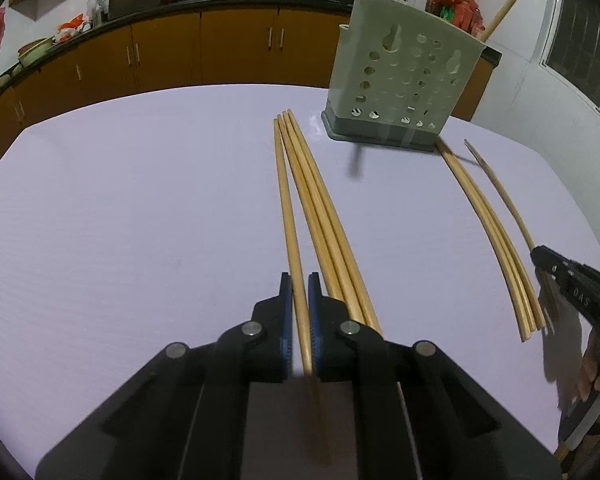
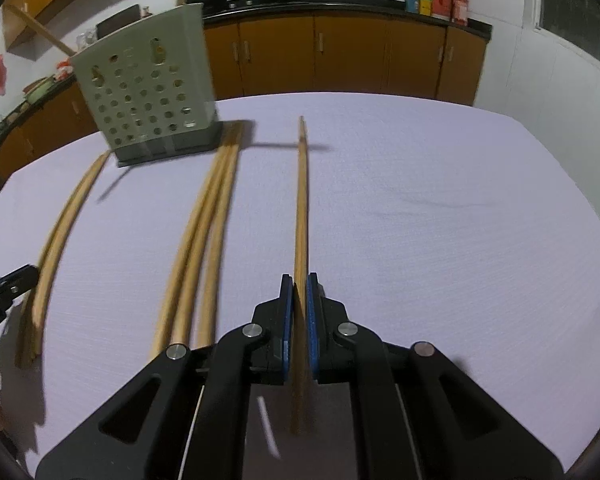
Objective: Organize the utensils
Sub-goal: 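Close the left tool on another chopstick while the right tool grasps one too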
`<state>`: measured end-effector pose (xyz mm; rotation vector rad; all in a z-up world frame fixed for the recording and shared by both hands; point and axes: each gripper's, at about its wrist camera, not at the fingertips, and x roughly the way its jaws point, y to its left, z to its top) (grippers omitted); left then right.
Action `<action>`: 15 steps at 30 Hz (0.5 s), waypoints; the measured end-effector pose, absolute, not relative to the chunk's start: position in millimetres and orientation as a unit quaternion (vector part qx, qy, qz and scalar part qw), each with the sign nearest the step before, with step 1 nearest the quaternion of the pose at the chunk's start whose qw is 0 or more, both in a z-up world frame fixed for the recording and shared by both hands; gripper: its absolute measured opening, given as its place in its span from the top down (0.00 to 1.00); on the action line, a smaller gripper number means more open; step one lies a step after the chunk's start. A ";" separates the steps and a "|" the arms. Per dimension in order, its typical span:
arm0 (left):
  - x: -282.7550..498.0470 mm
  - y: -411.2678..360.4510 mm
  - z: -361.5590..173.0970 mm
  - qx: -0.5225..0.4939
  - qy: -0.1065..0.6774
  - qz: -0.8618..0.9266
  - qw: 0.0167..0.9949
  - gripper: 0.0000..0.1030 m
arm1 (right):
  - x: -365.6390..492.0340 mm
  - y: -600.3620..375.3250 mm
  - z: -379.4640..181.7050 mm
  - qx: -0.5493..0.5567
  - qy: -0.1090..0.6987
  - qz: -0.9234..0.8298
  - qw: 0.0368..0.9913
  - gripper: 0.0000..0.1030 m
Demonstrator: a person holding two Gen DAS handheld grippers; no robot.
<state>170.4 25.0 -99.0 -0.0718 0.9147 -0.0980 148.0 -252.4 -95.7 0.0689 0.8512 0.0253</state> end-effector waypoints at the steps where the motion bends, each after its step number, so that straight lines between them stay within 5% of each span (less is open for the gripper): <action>1: 171.4 24.9 -99.3 -0.033 0.440 -0.046 0.896 0.90 | 147.4 -251.0 -95.6 0.034 0.413 0.015 0.910 0.92; 15: 176.3 71.7 -98.3 -0.055 0.431 -0.001 0.901 0.92 | 151.0 -259.0 -95.7 0.042 0.413 -0.004 0.910 0.92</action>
